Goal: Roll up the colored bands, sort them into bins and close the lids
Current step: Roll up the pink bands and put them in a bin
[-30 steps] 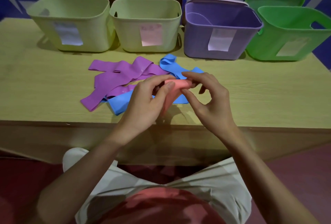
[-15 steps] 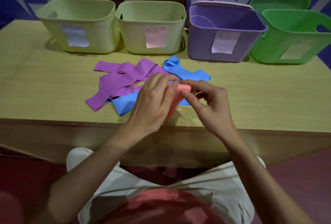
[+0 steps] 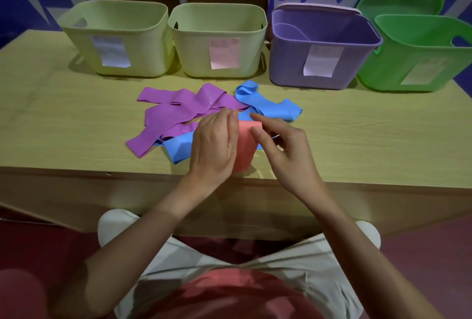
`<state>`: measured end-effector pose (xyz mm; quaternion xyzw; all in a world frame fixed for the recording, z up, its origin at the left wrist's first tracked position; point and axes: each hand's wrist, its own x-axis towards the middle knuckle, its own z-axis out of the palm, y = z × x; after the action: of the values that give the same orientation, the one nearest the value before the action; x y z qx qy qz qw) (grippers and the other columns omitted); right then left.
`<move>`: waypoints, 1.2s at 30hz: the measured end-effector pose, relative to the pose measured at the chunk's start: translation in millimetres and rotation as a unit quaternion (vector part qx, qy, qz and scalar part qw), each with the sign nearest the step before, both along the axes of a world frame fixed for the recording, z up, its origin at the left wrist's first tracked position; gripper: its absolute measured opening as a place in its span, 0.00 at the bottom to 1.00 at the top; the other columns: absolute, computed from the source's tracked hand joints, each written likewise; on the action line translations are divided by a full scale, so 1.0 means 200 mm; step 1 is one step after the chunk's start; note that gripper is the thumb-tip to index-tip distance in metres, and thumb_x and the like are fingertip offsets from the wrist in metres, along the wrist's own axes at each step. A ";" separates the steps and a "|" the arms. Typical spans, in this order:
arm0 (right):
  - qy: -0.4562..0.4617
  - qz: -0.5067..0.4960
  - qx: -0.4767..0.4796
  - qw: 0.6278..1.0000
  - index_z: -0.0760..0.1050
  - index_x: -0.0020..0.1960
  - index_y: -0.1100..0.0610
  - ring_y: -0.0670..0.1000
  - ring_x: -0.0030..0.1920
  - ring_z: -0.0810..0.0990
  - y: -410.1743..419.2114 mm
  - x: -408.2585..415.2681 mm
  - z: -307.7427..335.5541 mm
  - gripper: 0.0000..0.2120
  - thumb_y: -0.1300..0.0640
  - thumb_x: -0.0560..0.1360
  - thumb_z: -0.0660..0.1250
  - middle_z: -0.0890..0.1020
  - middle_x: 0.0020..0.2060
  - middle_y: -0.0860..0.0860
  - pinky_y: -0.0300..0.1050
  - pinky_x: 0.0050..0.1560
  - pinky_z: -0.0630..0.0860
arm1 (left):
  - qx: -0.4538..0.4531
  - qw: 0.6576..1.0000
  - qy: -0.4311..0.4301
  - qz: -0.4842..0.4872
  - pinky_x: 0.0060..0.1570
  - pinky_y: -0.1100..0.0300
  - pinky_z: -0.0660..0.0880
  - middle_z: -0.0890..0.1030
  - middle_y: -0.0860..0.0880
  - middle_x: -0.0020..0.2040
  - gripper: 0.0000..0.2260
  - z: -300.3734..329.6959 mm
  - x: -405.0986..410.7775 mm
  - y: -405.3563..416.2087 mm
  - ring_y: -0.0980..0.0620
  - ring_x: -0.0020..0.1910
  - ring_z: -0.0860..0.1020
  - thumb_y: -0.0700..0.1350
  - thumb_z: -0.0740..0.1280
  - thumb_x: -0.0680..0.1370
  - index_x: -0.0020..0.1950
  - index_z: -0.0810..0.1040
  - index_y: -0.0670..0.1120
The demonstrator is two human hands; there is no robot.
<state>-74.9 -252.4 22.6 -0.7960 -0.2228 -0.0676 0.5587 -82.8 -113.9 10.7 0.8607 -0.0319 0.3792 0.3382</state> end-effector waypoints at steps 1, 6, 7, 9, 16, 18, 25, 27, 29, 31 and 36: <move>-0.018 -0.004 -0.005 1.000 0.77 0.63 0.58 0.43 0.42 0.76 0.00 0.00 0.00 0.15 0.57 0.78 0.66 0.80 0.44 0.54 0.29 0.44 0.70 | -0.008 1.000 0.005 -0.003 0.36 0.65 0.56 0.65 0.53 0.32 0.14 0.00 0.00 0.01 0.57 0.32 0.61 0.44 0.51 0.83 0.38 0.67 0.45; -0.072 0.027 0.053 0.996 0.78 0.57 0.57 0.46 0.47 0.81 -0.01 0.01 0.03 0.13 0.66 0.74 0.70 0.80 0.52 0.55 0.40 0.46 0.78 | -0.048 0.998 0.039 0.003 0.28 0.71 0.60 0.60 0.58 0.26 0.19 0.01 0.00 0.01 0.61 0.27 0.68 0.43 0.54 0.83 0.32 0.58 0.52; -0.081 0.031 0.060 0.994 0.78 0.55 0.56 0.47 0.46 0.81 -0.01 0.01 0.04 0.12 0.67 0.74 0.70 0.80 0.51 0.55 0.41 0.46 0.78 | -0.053 0.998 0.045 0.004 0.27 0.71 0.60 0.59 0.58 0.25 0.19 0.02 0.00 0.01 0.62 0.27 0.68 0.44 0.54 0.83 0.32 0.57 0.54; -0.086 0.028 0.074 0.993 0.78 0.52 0.56 0.46 0.44 0.81 -0.01 0.01 0.04 0.11 0.67 0.73 0.72 0.81 0.47 0.54 0.39 0.45 0.76 | -0.066 0.996 0.062 0.006 0.26 0.68 0.59 0.60 0.56 0.24 0.19 0.02 0.01 0.01 0.60 0.26 0.68 0.46 0.53 0.83 0.31 0.57 0.52; 0.062 0.004 0.170 0.984 0.82 0.51 0.61 0.42 0.35 0.81 -0.01 0.00 0.07 0.10 0.69 0.71 0.72 0.83 0.36 0.45 0.33 0.41 0.76 | -0.042 0.998 0.049 -0.010 0.29 0.63 0.55 0.62 0.57 0.24 0.18 0.04 0.02 0.02 0.55 0.26 0.65 0.50 0.51 0.82 0.32 0.61 0.49; 0.096 -0.001 0.183 0.978 0.82 0.51 0.62 0.42 0.32 0.81 -0.01 0.00 0.08 0.09 0.69 0.71 0.72 0.84 0.34 0.45 0.32 0.38 0.75 | -0.010 1.000 0.014 -0.017 0.32 0.64 0.54 0.62 0.55 0.26 0.15 0.05 0.01 0.02 0.55 0.27 0.62 0.47 0.52 0.82 0.35 0.63 0.48; 0.100 0.005 0.147 0.984 0.82 0.49 0.61 0.44 0.36 0.81 -0.01 -0.01 0.07 0.07 0.66 0.71 0.73 0.85 0.39 0.49 0.35 0.41 0.77 | -0.029 0.998 0.052 0.007 0.26 0.61 0.55 0.59 0.53 0.22 0.21 0.03 0.04 0.05 0.54 0.21 0.61 0.50 0.51 0.81 0.28 0.61 0.46; 0.061 0.008 0.126 0.990 0.80 0.51 0.62 0.46 0.39 0.81 0.00 -0.02 0.06 0.10 0.67 0.70 0.74 0.83 0.46 0.56 0.38 0.45 0.78 | -0.049 0.997 0.061 0.004 0.25 0.64 0.58 0.58 0.57 0.22 0.22 0.03 0.05 0.05 0.57 0.23 0.67 0.49 0.51 0.81 0.27 0.59 0.48; 0.017 0.023 0.111 0.993 0.80 0.52 0.60 0.48 0.40 0.81 0.00 -0.02 0.06 0.13 0.69 0.70 0.74 0.82 0.46 0.57 0.37 0.45 0.77 | -0.062 0.995 0.077 0.009 0.25 0.64 0.57 0.58 0.56 0.21 0.22 0.03 0.06 0.06 0.58 0.23 0.67 0.48 0.52 0.81 0.27 0.56 0.50; -0.017 0.024 0.095 0.995 0.80 0.52 0.57 0.49 0.40 0.81 0.00 -0.01 0.05 0.14 0.69 0.70 0.74 0.82 0.43 0.56 0.37 0.45 0.77 | -0.073 0.991 0.107 0.020 0.27 0.60 0.55 0.58 0.55 0.21 0.22 0.04 0.06 0.05 0.57 0.22 0.66 0.49 0.52 0.81 0.26 0.56 0.50; 0.024 -0.005 0.109 0.994 0.82 0.51 0.58 0.43 0.39 0.82 0.01 0.00 0.06 0.12 0.68 0.70 0.74 0.83 0.40 0.51 0.34 0.44 0.76 | -0.036 0.994 0.100 0.030 0.26 0.61 0.55 0.62 0.56 0.22 0.22 0.05 0.04 0.03 0.58 0.22 0.64 0.49 0.52 0.81 0.27 0.57 0.52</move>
<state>-75.5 -250.9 35.5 -0.7329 -0.1967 -0.0748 0.6469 -74.0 -107.7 20.4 0.8821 0.0419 0.3023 0.3588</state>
